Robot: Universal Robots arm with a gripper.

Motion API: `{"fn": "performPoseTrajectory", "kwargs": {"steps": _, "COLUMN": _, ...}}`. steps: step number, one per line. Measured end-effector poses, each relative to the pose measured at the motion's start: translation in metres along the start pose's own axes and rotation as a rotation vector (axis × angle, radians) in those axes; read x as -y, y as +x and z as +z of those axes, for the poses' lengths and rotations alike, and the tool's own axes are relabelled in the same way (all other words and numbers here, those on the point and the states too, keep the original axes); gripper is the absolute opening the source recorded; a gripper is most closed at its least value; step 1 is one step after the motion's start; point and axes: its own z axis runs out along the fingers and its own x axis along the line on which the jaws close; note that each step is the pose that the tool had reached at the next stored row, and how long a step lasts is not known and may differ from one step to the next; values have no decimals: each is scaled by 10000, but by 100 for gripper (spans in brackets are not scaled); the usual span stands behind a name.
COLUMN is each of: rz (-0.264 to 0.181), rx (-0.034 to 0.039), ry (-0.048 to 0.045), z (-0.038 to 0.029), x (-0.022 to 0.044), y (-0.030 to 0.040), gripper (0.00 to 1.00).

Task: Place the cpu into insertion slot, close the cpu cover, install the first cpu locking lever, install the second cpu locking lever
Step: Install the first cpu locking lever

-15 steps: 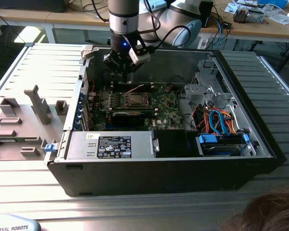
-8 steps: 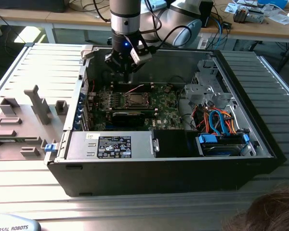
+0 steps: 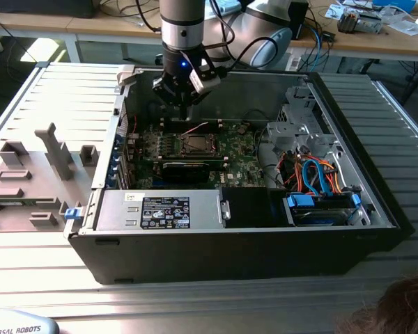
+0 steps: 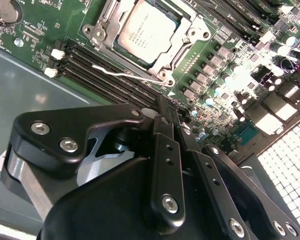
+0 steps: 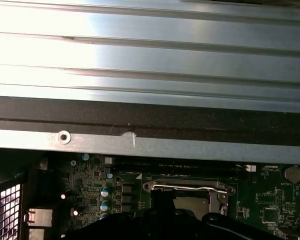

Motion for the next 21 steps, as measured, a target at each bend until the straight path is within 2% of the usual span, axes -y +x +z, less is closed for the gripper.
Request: {"fn": "performPoseTrajectory", "kwargs": {"steps": 21, "rz": 0, "rx": -2, "ry": 47, "z": 30, "x": 4, "y": -60, "gripper": 11}}
